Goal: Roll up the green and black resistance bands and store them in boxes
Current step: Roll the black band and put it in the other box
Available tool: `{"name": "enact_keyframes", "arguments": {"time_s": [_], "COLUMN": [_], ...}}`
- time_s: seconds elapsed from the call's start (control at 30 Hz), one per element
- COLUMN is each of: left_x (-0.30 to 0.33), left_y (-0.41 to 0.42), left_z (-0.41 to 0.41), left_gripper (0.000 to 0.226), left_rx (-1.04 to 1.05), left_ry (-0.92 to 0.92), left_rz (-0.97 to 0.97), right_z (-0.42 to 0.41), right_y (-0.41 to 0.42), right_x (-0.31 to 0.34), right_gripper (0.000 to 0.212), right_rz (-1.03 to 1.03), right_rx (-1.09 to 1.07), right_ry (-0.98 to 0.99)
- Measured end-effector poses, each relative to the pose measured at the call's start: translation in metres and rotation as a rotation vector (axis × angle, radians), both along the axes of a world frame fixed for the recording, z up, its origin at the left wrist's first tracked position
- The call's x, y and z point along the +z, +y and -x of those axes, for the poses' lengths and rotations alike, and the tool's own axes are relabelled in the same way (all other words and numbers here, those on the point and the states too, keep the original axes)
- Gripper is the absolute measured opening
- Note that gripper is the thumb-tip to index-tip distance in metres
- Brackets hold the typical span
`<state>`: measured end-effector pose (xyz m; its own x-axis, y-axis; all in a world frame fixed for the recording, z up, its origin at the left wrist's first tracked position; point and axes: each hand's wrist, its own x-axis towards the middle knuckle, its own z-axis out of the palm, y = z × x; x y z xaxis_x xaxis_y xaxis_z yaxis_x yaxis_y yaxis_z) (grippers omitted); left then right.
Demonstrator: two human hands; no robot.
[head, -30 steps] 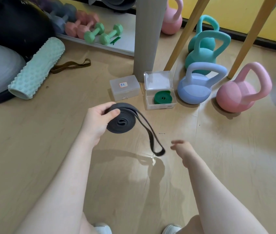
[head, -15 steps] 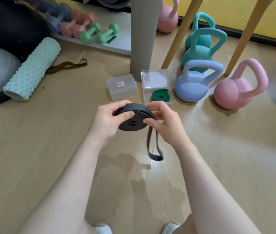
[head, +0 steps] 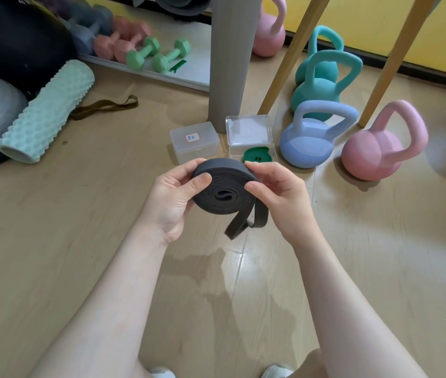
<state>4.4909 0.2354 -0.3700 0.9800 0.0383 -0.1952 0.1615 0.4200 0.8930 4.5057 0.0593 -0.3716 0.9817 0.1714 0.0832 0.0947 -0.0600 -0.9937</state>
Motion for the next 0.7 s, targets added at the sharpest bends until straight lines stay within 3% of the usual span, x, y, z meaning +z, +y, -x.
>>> {"name": "enact_keyframes", "arguments": {"time_s": [0.2,0.43,0.5,0.6,0.7], "left_x": [0.003,0.002,0.002,0.007,0.012], "left_y": [-0.005,-0.010,-0.008,0.005,0.005], "left_z": [-0.002,0.004,0.005,0.005,0.012], "left_gripper": [0.033,0.027,0.022,0.026,0.033], "left_rx": [-0.012,0.019,-0.060,-0.331,-0.530], "left_ry": [0.022,0.033,0.067,0.016,0.028], "left_rz": [0.062,0.114,-0.048,-0.645,-0.847], "right_z": [0.000,0.006,0.005,0.003,0.006], "right_y": [0.001,0.000,-0.004,-0.012,-0.009], "right_x": [0.007,0.001,-0.001,-0.002,-0.002], "right_gripper": [0.023,0.024,0.024,0.027,0.021], "right_rz": [-0.172,-0.092,0.015,0.316,0.608], "right_rx": [-0.075,-0.031,-0.048,0.068,0.265], "right_ry": [-0.025,0.022,0.026,-0.053,-0.245]}}
